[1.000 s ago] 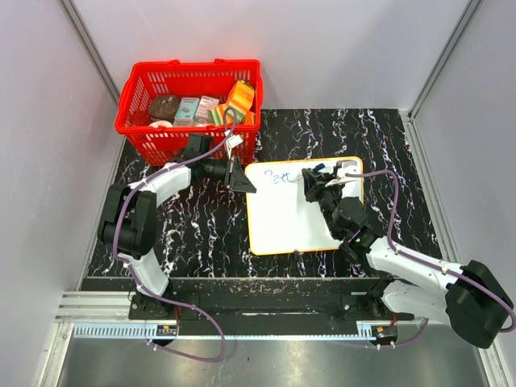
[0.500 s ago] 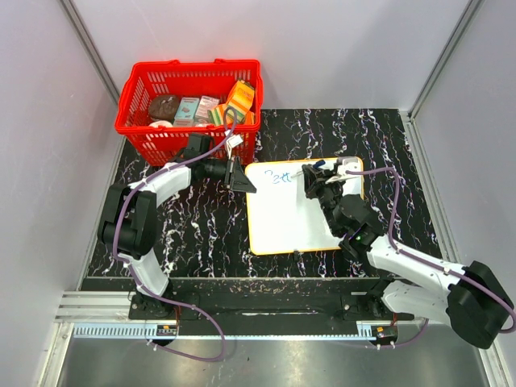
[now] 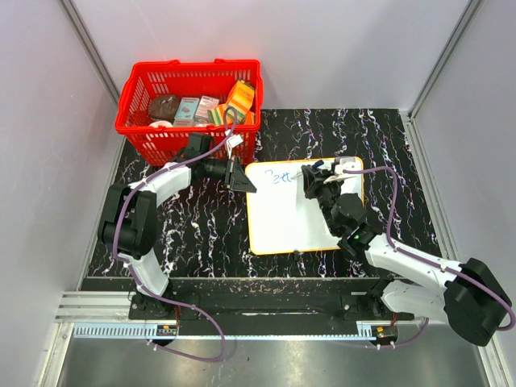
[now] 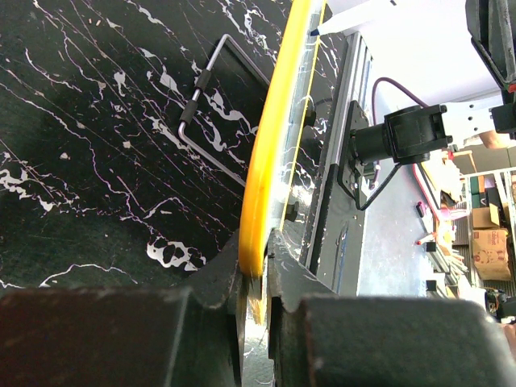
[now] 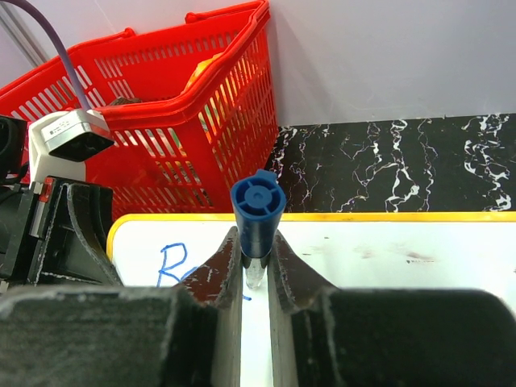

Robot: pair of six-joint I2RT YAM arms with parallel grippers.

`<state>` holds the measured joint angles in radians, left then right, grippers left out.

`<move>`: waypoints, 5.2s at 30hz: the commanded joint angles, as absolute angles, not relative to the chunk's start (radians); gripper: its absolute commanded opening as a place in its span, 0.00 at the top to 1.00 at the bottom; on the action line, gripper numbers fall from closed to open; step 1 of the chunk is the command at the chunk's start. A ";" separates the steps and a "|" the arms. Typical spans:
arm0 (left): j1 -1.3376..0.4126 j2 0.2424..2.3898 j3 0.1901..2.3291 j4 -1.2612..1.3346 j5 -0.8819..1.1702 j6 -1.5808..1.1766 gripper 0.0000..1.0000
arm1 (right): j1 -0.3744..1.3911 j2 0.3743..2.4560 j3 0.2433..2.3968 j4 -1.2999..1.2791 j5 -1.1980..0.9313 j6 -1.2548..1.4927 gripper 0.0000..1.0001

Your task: Write a sentence on the whiteboard

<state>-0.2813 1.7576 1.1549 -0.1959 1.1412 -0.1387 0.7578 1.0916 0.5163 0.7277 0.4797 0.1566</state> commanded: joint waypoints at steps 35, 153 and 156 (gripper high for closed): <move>-0.287 1.767 1.198 -0.149 1.019 -0.041 1.00 | 0.729 1.124 0.597 0.696 0.465 0.158 1.00; -0.298 1.778 1.209 -0.160 1.012 -0.032 1.00 | 0.715 1.068 0.571 0.664 0.560 0.155 1.00; -0.298 1.776 1.209 -0.161 1.014 -0.034 1.00 | 0.715 1.078 0.578 0.681 0.557 0.144 1.00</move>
<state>-0.2905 1.7691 1.1706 -0.2157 1.1397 -0.1318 0.7254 1.0622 0.5331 0.6479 0.5346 0.1764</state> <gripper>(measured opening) 0.124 0.186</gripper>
